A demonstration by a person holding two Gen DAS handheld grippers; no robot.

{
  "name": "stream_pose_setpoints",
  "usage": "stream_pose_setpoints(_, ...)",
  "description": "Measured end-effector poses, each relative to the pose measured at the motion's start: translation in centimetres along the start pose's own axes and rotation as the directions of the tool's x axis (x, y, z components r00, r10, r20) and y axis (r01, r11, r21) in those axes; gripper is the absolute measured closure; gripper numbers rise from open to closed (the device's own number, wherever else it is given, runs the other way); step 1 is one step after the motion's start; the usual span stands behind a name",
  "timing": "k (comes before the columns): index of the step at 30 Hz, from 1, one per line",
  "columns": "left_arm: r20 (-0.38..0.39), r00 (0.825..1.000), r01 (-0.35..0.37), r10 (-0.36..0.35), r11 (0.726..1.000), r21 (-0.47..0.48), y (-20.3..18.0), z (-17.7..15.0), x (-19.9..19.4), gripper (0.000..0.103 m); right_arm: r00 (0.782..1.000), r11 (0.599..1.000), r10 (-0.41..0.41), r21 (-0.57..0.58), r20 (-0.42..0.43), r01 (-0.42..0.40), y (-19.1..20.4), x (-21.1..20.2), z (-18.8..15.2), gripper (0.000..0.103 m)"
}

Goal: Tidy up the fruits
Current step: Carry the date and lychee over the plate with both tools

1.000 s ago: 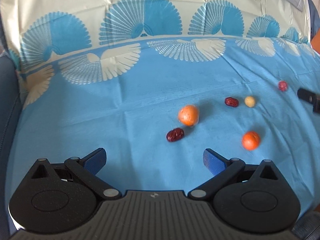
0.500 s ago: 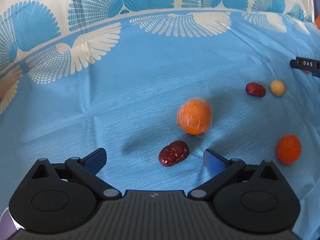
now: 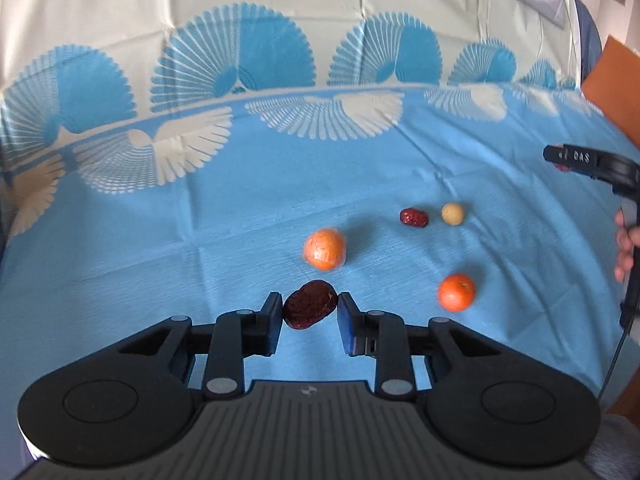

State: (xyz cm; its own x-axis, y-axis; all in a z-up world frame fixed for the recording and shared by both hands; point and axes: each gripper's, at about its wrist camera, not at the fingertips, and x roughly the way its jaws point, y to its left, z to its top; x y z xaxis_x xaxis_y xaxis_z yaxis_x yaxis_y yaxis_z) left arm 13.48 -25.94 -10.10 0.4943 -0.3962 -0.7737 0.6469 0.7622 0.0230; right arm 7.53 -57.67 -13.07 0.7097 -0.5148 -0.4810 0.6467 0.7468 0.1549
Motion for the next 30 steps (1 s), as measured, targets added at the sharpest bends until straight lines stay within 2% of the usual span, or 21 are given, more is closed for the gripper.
stream_pose_setpoints(7, 0.019, 0.999, -0.039, 0.04, 0.997, -0.064, 1.7, -1.7, -10.1, 0.07, 0.988, 0.989, 0.143, -0.032, 0.06, -0.141, 3.1, -12.5, 0.6, 0.071)
stream_pose_setpoints(10, 0.029, 0.995, -0.096, 0.098, 0.994, -0.057, 2.3, -3.1, -13.8, 0.07, 0.979, 0.981, 0.191, -0.048, 0.07, -0.188, 4.9, -17.5, -0.1, 0.071)
stream_pose_setpoints(13, 0.0, 0.991, -0.13, 0.131, 0.988, -0.086, 3.5, -4.9, -17.0, 0.07, 0.969, 0.968, 0.244, -0.076, 0.049, -0.24, 6.8, -21.7, -1.1, 0.071)
stream_pose_setpoints(17, 0.005, 0.986, -0.164, 0.166, 0.979, -0.12, 4.8, -7.6, -21.5, 0.07, 0.935, 0.932, 0.354, -0.079, -0.019, -0.354, 9.6, -27.0, -3.1, 0.071)
stream_pose_setpoints(22, 0.003, 0.982, -0.185, 0.189, 0.966, -0.181, 6.2, -11.9, -26.5, 0.07, 0.878, 0.87, 0.469, -0.122, -0.098, -0.478, 12.8, -32.7, -6.0, 0.071)
stream_pose_setpoints(26, -0.007, 0.98, -0.193, 0.197, 0.955, -0.223, 7.2, -15.1, -29.3, 0.07, 0.841, 0.82, 0.52, -0.19, -0.146, -0.54, 15.0, -36.7, -8.3, 0.071)
stream_pose_setpoints(30, 0.0, 0.979, -0.196, 0.203, 0.945, -0.262, 8.3, -17.6, -31.5, 0.07, 0.821, 0.781, 0.545, -0.252, -0.17, -0.571, 16.3, -39.7, -10.0, 0.071)
